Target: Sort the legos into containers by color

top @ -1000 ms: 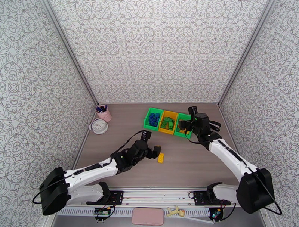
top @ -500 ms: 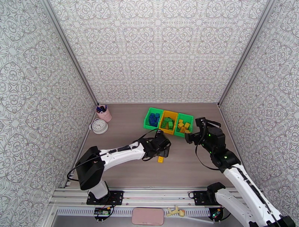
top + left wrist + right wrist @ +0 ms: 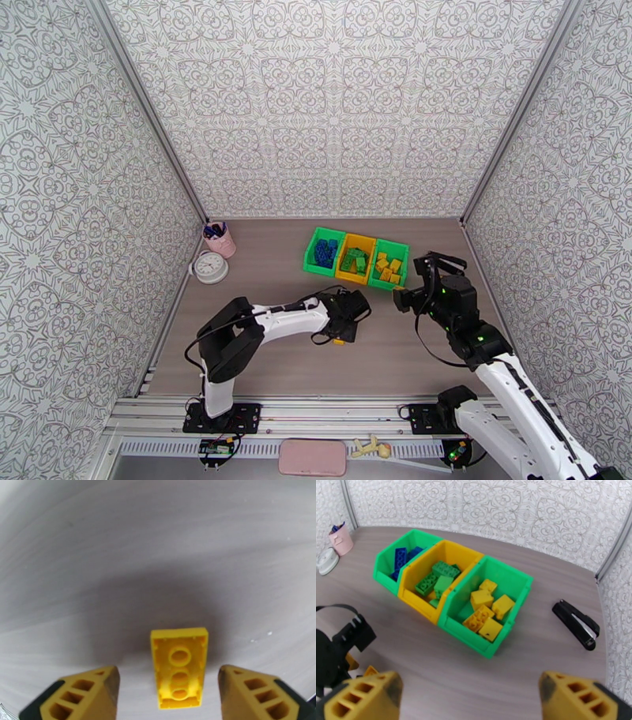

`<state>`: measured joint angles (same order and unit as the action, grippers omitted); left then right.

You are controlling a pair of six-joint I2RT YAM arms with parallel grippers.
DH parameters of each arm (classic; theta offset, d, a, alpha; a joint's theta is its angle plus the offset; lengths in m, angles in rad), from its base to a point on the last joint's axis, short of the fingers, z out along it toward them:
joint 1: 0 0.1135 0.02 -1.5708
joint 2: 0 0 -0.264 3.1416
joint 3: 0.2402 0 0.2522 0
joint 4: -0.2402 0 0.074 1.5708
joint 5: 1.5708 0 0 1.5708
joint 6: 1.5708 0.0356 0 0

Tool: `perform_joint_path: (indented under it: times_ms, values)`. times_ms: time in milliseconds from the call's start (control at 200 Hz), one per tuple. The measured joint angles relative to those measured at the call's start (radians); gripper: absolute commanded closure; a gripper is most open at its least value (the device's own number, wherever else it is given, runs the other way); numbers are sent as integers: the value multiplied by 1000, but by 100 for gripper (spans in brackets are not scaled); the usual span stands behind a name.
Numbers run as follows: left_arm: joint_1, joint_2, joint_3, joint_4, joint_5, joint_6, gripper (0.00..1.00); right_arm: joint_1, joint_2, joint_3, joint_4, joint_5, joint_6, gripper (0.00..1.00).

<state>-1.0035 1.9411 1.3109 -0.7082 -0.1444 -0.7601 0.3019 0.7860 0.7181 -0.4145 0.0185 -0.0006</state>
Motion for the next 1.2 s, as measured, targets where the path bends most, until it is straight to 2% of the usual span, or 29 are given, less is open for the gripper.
perform_joint_path:
  times_ms: [580, 940, 1200]
  values:
    - [9, 55, 47, -13, 18, 1, 63, 0, -77, -11, -16, -1, 0, 6]
    - [10, -28, -6, 121, -21, 32, 66, 0, -149, -11, -29, 21, 21, 6]
    - [14, -83, -4, 339, -97, 171, 65, 0, -219, -29, -29, 78, 76, 6]
